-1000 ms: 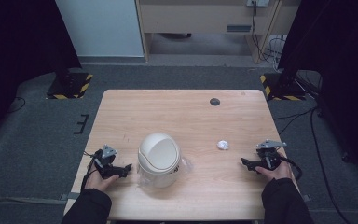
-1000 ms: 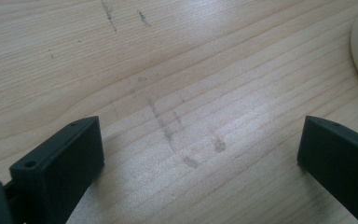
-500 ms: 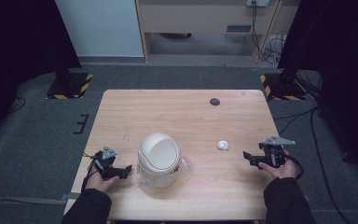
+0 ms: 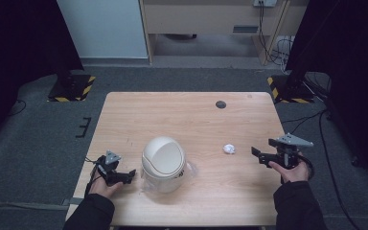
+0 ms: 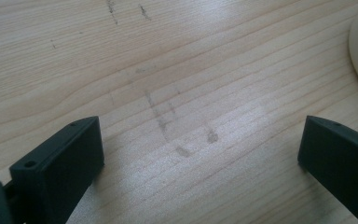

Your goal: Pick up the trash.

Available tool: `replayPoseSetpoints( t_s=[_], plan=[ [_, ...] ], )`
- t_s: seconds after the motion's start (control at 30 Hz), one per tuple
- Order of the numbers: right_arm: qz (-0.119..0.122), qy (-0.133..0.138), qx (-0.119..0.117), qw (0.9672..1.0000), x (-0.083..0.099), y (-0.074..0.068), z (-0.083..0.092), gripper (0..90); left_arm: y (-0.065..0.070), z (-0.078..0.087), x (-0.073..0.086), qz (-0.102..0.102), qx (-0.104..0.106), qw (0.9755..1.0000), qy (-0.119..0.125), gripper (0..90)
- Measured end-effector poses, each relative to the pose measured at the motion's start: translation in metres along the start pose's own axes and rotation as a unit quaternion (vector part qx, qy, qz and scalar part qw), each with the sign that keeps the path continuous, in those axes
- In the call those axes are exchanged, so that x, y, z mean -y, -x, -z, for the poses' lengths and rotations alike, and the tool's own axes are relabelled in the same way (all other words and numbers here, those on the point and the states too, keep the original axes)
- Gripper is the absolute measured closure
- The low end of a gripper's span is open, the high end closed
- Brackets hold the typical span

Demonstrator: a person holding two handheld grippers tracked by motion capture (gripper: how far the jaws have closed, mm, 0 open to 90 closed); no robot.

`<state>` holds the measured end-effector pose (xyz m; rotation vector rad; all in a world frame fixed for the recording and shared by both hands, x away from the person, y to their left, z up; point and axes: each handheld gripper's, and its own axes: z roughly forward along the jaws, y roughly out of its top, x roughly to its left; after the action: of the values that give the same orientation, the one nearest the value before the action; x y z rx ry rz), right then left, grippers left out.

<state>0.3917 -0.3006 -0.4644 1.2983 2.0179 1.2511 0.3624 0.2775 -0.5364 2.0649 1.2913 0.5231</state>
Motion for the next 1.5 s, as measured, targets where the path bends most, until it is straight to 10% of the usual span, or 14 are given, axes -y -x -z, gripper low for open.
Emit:
replayPoseSetpoints(
  t_s=[1.0,1.5],
  plan=[
    [0.042,0.095,-0.046,0.9935,-0.063,-0.039,0.028,14.8,0.0,0.0,0.0,0.0,0.0,1.0,0.0,0.0],
    [0.078,0.133,-0.097,0.9832,-0.107,-0.083,0.022,15.3,0.0,0.0,0.0,0.0,0.0,1.0,0.0,0.0]
  ],
)
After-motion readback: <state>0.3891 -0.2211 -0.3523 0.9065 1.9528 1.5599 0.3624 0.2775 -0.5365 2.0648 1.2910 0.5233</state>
